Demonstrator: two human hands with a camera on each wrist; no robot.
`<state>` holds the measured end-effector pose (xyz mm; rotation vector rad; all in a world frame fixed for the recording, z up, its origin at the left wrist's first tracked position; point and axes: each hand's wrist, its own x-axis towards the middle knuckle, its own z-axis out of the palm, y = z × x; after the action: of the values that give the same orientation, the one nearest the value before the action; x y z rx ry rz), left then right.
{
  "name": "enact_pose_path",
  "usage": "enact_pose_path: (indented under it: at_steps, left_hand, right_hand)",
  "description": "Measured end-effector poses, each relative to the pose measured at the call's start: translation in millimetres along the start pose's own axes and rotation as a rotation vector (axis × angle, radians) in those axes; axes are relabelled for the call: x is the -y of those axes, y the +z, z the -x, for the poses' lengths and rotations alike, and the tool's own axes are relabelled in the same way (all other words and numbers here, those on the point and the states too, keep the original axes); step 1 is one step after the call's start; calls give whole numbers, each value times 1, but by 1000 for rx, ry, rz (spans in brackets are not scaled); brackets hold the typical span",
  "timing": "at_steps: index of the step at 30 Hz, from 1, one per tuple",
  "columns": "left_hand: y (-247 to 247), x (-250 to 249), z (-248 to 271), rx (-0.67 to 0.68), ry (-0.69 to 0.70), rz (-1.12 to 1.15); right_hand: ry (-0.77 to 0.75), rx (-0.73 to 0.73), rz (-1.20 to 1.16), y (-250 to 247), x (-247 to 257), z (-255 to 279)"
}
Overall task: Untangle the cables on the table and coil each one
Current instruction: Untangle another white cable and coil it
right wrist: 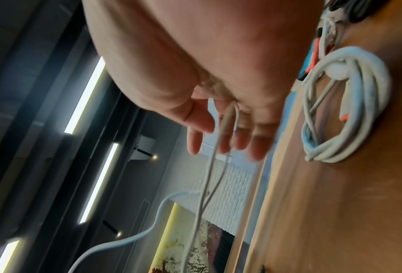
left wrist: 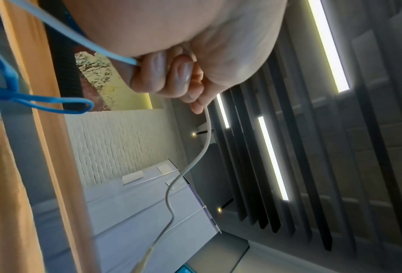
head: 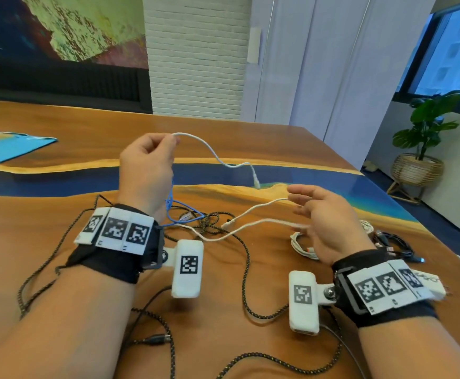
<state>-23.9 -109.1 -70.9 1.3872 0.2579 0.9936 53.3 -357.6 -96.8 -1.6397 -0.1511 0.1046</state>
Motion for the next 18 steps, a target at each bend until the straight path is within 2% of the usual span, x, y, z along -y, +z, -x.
enact_pose_path:
  at_steps: [4, 8, 10, 12, 15, 18]
  left_hand:
    - [12, -5, 14, 130, 48, 22]
    - [18, -5, 24, 395, 26, -81]
    - [20, -3, 27, 448, 50, -186]
    - [21, -3, 28, 426, 75, -244]
    - [19, -5, 25, 394, 66, -289]
    - [18, -6, 25, 509, 6, -324]
  right_hand:
    - [-155, 46, 240, 10, 0, 7]
    - [-299, 56, 398, 15, 6, 15]
    - [-333, 67, 350, 15, 6, 14]
    - [-330, 89, 207, 17, 4, 12]
    - [-214, 111, -29, 18, 5, 12]
    - [-102, 117, -82, 15, 8, 12]
